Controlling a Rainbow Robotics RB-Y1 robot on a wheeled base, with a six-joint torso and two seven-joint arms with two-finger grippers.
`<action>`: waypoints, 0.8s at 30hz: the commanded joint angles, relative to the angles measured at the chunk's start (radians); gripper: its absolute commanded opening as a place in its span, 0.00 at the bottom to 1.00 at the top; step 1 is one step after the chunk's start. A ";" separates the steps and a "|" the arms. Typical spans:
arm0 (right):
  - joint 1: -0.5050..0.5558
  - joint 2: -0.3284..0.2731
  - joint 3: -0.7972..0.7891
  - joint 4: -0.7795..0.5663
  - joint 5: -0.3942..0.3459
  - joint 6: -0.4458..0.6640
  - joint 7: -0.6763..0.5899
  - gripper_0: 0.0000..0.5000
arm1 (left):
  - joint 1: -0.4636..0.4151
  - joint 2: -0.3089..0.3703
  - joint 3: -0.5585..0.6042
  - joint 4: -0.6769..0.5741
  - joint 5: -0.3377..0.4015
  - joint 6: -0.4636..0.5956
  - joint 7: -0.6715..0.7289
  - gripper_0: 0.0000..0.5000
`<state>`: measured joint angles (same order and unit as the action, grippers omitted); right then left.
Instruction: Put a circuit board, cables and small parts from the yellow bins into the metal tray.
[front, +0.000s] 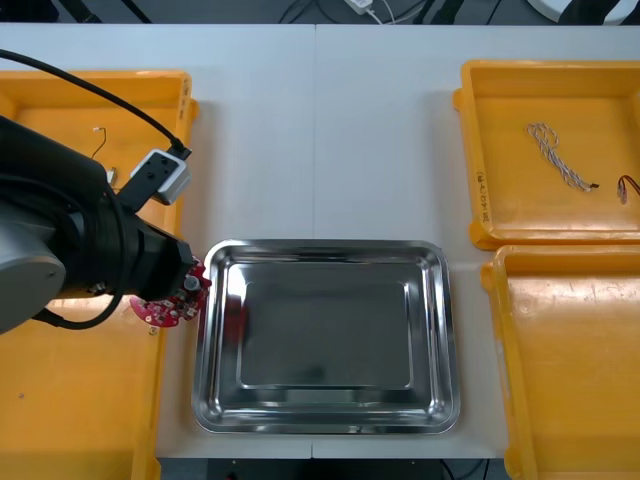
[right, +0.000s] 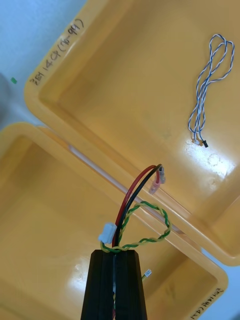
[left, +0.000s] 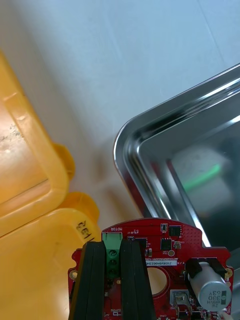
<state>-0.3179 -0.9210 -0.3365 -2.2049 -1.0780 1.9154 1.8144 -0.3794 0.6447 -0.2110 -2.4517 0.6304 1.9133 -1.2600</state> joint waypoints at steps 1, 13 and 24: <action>-0.040 -0.025 -0.035 -0.024 -0.062 0.005 -0.124 0.00 | -0.042 -0.039 -0.114 -0.046 -0.092 0.007 0.068 0.00; -0.036 -0.027 -0.021 -0.033 -0.094 0.005 -0.150 0.00 | -0.042 -0.066 -0.321 -0.046 -0.230 0.007 0.241 0.00; -0.036 -0.025 0.007 -0.033 -0.082 0.005 -0.167 0.00 | -0.036 -0.074 -0.442 -0.018 -0.322 0.000 0.329 0.00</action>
<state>-0.3286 -0.9210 -0.3359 -2.2136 -1.1622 1.9155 1.6620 -0.3861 0.5938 -0.6128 -2.4605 0.3389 1.9135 -0.9451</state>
